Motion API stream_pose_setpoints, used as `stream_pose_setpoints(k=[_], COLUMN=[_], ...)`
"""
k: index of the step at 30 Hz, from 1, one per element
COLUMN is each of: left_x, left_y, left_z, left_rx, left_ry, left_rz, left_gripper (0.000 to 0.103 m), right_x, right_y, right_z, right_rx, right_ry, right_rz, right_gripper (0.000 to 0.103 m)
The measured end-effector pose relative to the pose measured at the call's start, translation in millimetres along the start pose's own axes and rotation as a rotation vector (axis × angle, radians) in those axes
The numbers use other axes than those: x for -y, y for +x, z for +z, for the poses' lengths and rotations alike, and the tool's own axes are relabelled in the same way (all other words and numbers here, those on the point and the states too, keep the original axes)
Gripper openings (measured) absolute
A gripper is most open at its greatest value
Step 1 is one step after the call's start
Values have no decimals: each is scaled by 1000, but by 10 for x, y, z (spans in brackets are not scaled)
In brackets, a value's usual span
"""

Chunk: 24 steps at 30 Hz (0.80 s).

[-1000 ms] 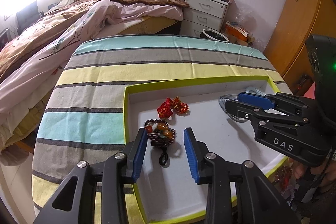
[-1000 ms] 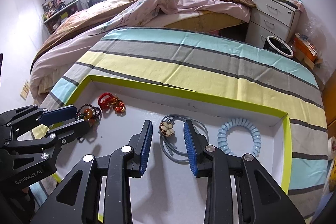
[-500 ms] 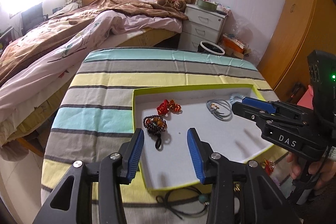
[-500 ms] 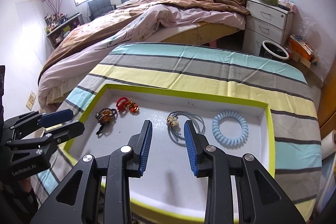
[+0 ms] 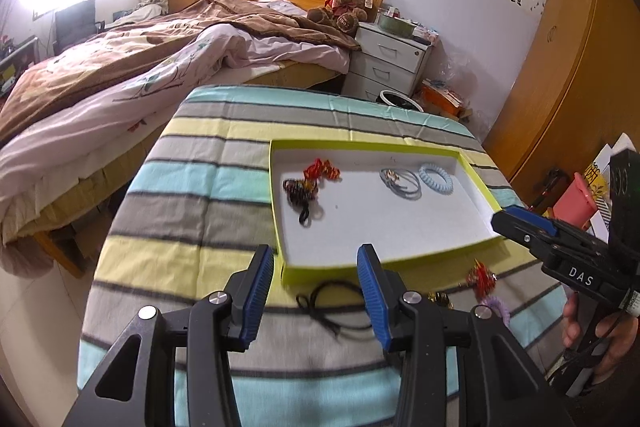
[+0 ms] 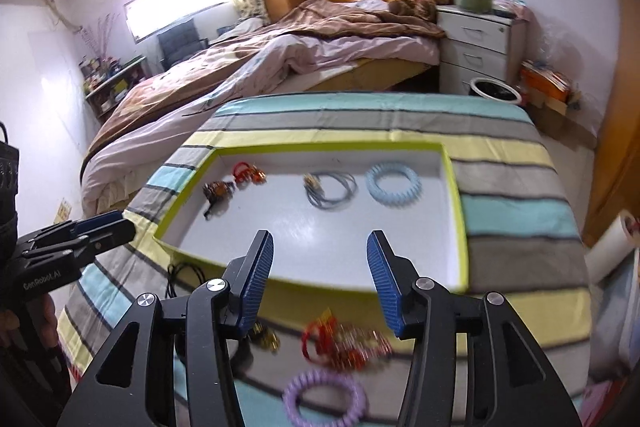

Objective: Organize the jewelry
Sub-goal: 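Move the right tool to the purple coiled hair tie and grasp it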

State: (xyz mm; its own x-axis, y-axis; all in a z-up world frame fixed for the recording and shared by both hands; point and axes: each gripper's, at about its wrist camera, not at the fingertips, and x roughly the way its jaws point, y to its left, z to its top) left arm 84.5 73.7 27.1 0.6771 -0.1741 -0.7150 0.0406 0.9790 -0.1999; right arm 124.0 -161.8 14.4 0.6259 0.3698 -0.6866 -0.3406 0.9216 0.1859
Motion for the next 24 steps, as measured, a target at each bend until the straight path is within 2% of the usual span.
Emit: stream_pose_setpoints(k=[8,15,18,24], left_x=[-10,21,13,-40], left_y=[-64,-63,-73,-106], left_z=[-271,-486,-538,-598], left_rx=[-23,-58,-62,-74], left_ry=[-12,-7,-17,-36], left_rz=[-9,-55,-57,-62], left_gripper=[43,43,43,43], right_x=[105,187,206,100], right_y=[-198,-194,-183,-128], right_z=[-348,-656,-756,-812], right_rx=[-14,-74,-96,-121], right_ry=[33,86,108,74], right_rz=[-71,-113,-104,-114], right_gripper=[50,50,50,50])
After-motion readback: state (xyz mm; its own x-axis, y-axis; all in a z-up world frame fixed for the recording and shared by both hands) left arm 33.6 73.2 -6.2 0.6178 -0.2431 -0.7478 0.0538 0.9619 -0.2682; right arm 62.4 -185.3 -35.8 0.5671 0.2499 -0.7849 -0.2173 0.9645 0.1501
